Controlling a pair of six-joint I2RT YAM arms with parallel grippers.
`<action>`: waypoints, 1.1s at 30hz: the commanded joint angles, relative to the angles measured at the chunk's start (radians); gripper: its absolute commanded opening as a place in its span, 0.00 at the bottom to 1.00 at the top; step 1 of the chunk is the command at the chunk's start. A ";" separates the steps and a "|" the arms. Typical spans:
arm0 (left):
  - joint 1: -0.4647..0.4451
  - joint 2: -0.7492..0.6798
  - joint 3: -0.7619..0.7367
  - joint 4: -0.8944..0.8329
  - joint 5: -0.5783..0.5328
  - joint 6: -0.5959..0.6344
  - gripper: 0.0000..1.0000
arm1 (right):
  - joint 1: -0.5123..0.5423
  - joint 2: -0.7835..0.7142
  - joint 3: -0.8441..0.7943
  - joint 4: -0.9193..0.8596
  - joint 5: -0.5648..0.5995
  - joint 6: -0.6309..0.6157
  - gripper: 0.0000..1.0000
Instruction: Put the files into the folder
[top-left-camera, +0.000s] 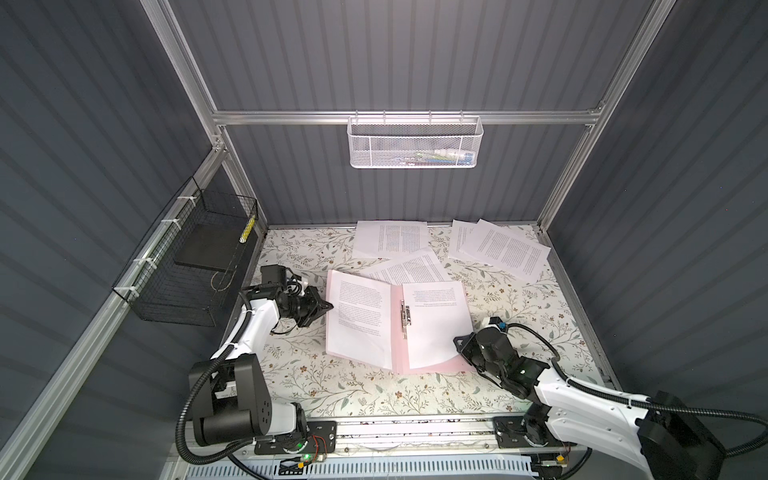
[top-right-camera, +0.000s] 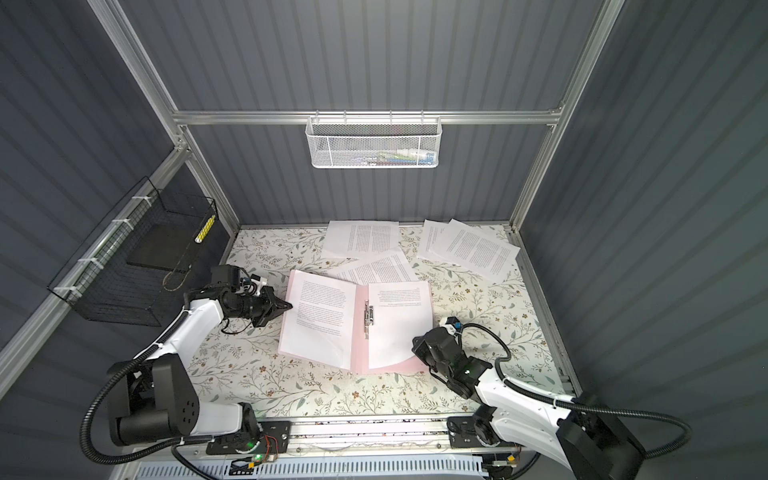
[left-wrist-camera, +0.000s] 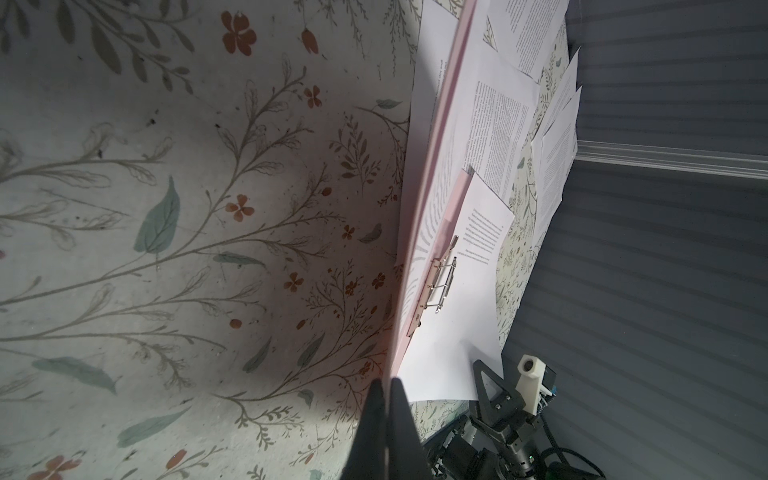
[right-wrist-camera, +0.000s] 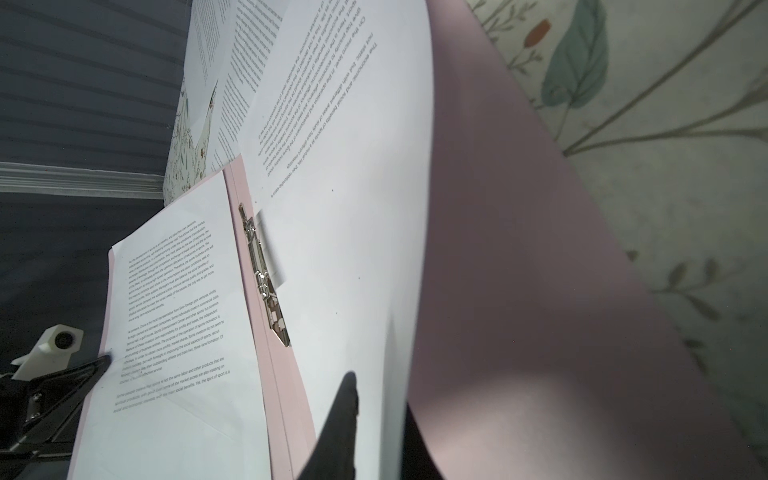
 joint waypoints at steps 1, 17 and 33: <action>0.004 -0.006 -0.011 -0.020 0.031 -0.013 0.00 | 0.006 -0.021 -0.023 -0.012 0.010 0.005 0.14; 0.004 -0.006 -0.009 -0.023 0.030 -0.017 0.00 | 0.011 -0.106 -0.059 -0.081 -0.010 -0.009 0.00; 0.004 -0.014 -0.014 -0.020 0.036 -0.019 0.01 | 0.018 -0.073 -0.051 -0.043 -0.018 -0.007 0.07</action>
